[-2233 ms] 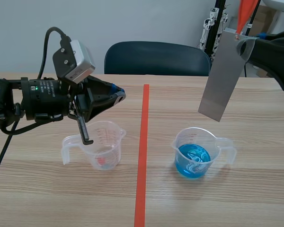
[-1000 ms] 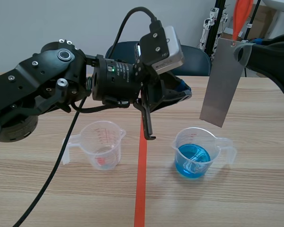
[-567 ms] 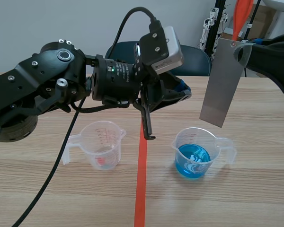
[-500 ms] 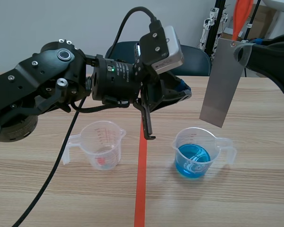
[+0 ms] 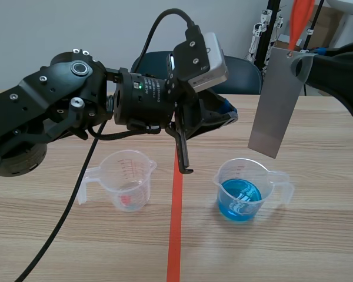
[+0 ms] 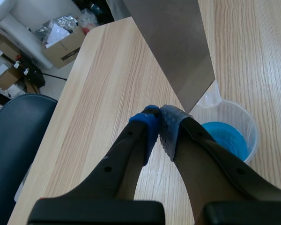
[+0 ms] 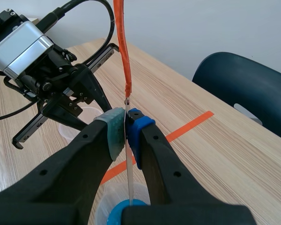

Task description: Do the redox reaction experiment. raise the plate out of the solution

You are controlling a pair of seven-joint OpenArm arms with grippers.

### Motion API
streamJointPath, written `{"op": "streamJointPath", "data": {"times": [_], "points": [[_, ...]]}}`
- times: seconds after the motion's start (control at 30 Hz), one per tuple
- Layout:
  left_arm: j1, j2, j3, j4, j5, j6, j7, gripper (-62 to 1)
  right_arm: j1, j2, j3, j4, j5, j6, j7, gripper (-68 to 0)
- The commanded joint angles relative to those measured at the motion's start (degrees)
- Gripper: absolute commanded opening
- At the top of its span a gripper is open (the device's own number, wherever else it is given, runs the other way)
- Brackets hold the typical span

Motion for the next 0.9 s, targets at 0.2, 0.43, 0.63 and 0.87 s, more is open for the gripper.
{"op": "streamJointPath", "data": {"times": [0.2,0.43,0.63,0.87], "points": [[-0.7,0.3,-0.2,0.2,-0.4,-0.1,-0.3,-58.3,1.0,0.9,1.3,0.7,0.8,0.0,1.0,-67.1],[-0.7,0.3,-0.2,0.2,-0.4,-0.1,-0.3,-58.3,1.0,0.9,1.3,0.7,0.8,0.0,1.0,-67.1],[-0.7,-0.2,-0.2,0.2,-0.4,-0.5,-0.6,-58.2,1.0,0.9,1.3,0.7,0.8,0.0,1.0,-67.1],[-0.6,-2.3,-0.2,0.2,-0.5,-0.6,-1.5,-58.2,1.0,0.9,1.3,0.7,0.8,0.0,1.0,-67.1]]}}
